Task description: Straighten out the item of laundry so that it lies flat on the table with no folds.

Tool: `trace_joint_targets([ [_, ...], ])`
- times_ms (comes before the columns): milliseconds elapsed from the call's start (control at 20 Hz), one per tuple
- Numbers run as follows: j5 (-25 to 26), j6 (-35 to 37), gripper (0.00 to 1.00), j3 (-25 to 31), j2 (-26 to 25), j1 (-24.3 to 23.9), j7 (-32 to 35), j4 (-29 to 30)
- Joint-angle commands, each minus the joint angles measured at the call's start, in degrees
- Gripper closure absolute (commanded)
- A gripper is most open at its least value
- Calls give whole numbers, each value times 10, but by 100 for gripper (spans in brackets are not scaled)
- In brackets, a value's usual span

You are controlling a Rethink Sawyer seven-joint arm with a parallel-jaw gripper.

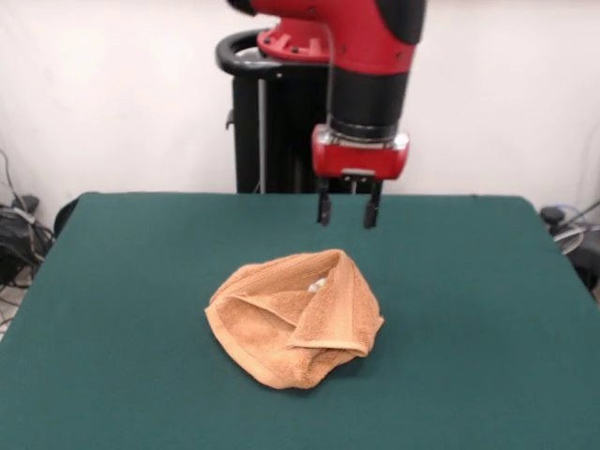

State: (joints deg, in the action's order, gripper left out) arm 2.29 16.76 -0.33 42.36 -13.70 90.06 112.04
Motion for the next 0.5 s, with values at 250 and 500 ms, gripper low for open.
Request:
trace_joint_targets([
  [250,12,80,0,35,-9,-4,36,-70],
  [500,11,59,0,38,-18,1,49,-64],
])
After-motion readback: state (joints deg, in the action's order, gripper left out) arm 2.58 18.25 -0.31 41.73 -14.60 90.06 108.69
